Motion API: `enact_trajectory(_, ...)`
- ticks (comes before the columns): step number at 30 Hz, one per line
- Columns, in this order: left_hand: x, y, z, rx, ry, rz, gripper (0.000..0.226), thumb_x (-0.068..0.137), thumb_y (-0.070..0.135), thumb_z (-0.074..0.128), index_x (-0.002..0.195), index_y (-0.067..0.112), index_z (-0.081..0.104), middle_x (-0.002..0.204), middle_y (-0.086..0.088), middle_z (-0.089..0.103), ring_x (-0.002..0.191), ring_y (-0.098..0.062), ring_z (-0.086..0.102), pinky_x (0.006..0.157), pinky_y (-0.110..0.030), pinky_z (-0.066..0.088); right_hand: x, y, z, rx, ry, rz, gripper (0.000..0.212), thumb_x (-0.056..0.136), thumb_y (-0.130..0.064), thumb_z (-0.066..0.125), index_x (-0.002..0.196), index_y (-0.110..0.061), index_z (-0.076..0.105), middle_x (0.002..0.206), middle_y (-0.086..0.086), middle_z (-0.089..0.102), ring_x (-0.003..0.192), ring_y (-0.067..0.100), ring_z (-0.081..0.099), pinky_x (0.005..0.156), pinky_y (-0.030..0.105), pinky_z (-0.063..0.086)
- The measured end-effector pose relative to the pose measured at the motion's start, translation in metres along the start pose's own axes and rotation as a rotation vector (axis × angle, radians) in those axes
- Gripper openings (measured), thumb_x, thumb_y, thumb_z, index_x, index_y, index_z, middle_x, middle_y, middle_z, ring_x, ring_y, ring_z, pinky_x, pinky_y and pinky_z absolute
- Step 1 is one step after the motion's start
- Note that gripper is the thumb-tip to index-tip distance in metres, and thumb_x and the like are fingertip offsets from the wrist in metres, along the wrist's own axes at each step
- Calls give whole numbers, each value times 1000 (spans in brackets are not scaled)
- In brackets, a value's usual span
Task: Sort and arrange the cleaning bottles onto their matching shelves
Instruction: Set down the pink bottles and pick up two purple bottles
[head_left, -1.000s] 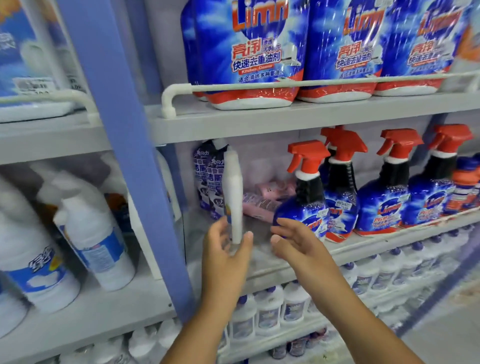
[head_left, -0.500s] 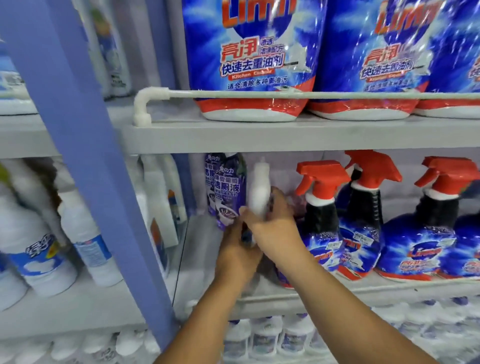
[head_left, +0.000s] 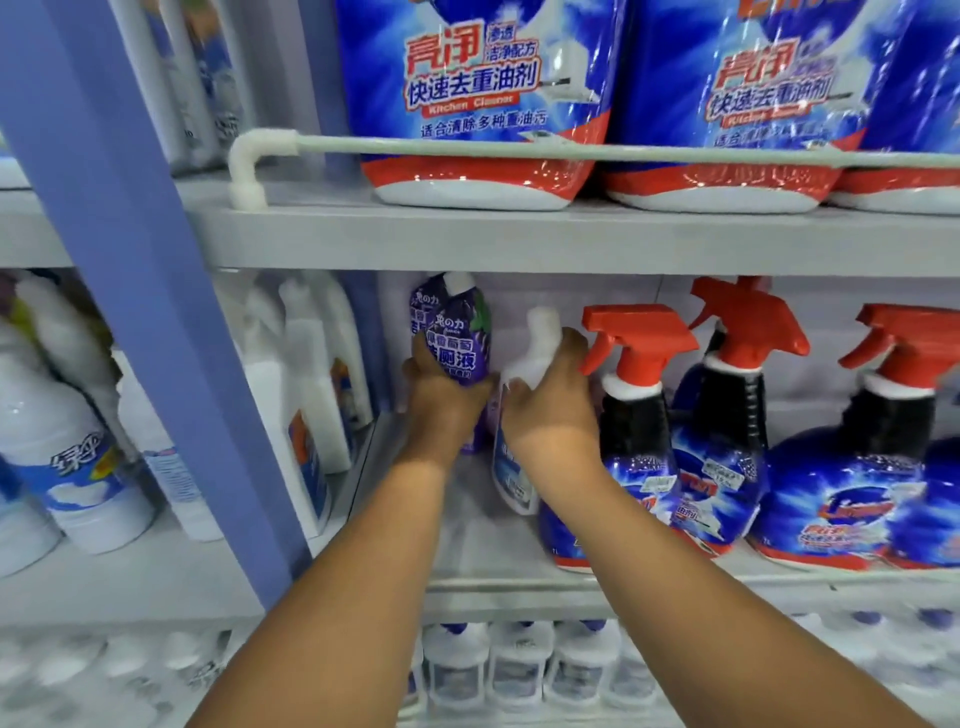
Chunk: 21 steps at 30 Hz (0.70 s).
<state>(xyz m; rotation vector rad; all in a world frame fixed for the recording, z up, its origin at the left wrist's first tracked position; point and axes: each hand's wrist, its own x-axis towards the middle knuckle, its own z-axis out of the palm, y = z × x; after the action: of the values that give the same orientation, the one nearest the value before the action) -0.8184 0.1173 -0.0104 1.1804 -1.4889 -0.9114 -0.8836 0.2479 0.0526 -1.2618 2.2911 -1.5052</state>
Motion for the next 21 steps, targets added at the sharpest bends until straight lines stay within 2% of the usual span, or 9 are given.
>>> enact_trajectory(3, -10, 7, -5, 53, 32, -39, 103, 50, 40, 91, 138, 26, 39, 126, -4, 54, 109, -24, 62, 93, -44, 57, -1, 3, 2, -43, -3, -46, 70, 93, -13, 60, 153, -9, 24, 148, 17, 40, 132, 38, 48, 106, 40, 44)
enact_trajectory(6, -35, 17, -16, 73, 202, -42, 106, 47, 44, 94, 137, 19, 43, 125, -9, 55, 110, -30, 60, 91, -42, 56, -16, 2, 0, -8, 84, -212, 76, 86, -8, 62, 154, -6, 28, 155, 20, 30, 141, 39, 37, 116, 39, 35)
enact_trajectory(10, -68, 23, -36, 15, 287, -82, 106, 54, 43, 93, 142, 16, 41, 130, -10, 48, 116, -32, 56, 90, -34, 48, -44, 1, 1, 172, 134, -502, 55, 87, -8, 56, 142, -7, 48, 151, 11, 44, 150, 22, 31, 123, 34, 27)
enact_trajectory(12, -80, 20, -48, -49, 333, -5, 98, 60, 50, 81, 143, 11, 46, 136, -10, 52, 124, -33, 56, 101, -40, 50, -50, -4, 9, 243, 140, -583, 48, 88, -7, 52, 135, -3, 55, 143, 2, 51, 146, 6, 34, 121, 28, 29)
enact_trajectory(14, -90, 17, -57, -58, 413, 80, 98, 66, 53, 71, 148, 6, 42, 148, -16, 49, 137, -34, 49, 112, -49, 43, -48, -13, 22, 361, 96, -506, 44, 86, -3, 54, 130, -6, 60, 131, -12, 55, 133, -4, 44, 112, 22, 38)
enact_trajectory(16, -94, 13, -61, -50, 491, 105, 97, 68, 56, 66, 145, 2, 44, 140, -19, 54, 129, -39, 52, 105, -53, 46, -37, -29, 34, 466, 37, -285, 34, 90, -6, 57, 124, -12, 61, 111, -15, 60, 107, 8, 59, 94, 14, 46)
enact_trajectory(17, -95, 11, -62, -28, 510, 120, 95, 68, 56, 66, 142, 0, 45, 134, -20, 56, 123, -40, 55, 100, -54, 48, -26, -35, 41, 469, -6, -179, 28, 92, -7, 60, 119, -14, 60, 100, -14, 59, 96, 12, 59, 82, 8, 43)
enact_trajectory(19, -96, 8, -61, 41, 522, 104, 94, 69, 49, 75, 141, -3, 45, 130, -22, 56, 119, -40, 54, 99, -53, 49, 5, -43, 61, 419, -73, -42, 20, 93, -12, 64, 111, -14, 58, 93, -6, 61, 90, 16, 60, 69, 15, 42)
enact_trajectory(21, -94, 6, -66, 57, 484, 57, 96, 64, 39, 90, 140, 0, 46, 130, -18, 57, 120, -36, 54, 101, -46, 48, 40, -48, 81, 383, -88, 30, 24, 90, -20, 71, 107, -13, 56, 102, 7, 67, 96, 26, 66, 70, 26, 48)
